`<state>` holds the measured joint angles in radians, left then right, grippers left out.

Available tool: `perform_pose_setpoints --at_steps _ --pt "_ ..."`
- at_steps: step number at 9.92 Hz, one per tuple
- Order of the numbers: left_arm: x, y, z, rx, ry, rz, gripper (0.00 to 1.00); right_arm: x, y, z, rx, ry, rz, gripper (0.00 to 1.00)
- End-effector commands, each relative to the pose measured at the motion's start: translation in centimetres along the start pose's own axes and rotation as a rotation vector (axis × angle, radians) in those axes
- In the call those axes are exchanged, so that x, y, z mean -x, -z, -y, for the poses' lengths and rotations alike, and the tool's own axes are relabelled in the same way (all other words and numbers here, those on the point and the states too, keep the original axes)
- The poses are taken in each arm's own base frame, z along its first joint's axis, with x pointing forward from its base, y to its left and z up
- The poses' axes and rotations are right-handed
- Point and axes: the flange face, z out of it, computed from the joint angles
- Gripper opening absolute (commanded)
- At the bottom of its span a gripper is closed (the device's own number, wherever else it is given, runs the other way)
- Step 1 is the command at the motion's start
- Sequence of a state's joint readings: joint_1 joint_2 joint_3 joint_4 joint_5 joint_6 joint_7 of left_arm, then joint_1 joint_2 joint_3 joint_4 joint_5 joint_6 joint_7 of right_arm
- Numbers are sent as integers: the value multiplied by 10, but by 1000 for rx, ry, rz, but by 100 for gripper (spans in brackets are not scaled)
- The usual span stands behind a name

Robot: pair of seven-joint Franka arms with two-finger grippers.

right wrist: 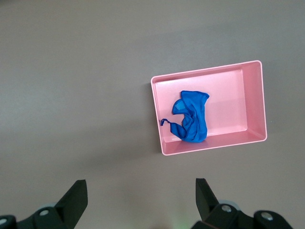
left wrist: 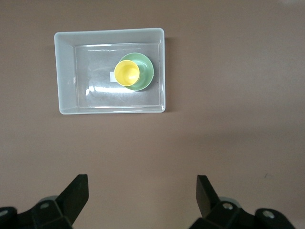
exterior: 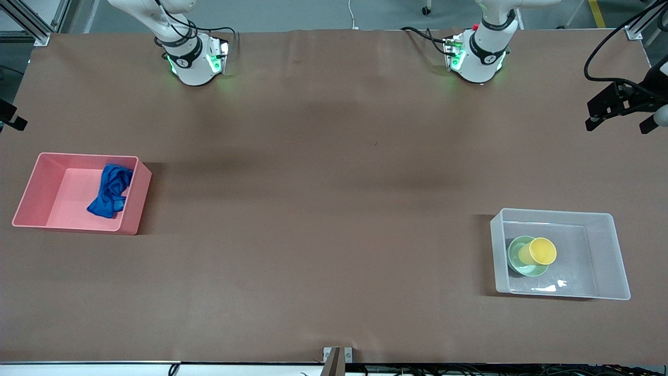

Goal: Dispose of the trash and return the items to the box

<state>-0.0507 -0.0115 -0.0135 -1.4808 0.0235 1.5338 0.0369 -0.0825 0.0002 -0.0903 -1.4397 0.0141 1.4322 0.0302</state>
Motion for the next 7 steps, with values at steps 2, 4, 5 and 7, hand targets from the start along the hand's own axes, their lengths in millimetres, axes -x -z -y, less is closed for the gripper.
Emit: perform_pose_setpoints --at_steps 2,4,5,7 --pt "-2 -9 -1 6 13 75 100 -6 6 -3 4 2 -6 100" --pt "6 -9 -3 18 22 84 100 -5 7 -1 4 5 -8 100" --pt "7 -12 -4 21 21 90 100 -5 7 -1 4 4 -6 100" --pt "11 -15 -5 27 22 95 100 -5 7 0 4 5 -6 100"
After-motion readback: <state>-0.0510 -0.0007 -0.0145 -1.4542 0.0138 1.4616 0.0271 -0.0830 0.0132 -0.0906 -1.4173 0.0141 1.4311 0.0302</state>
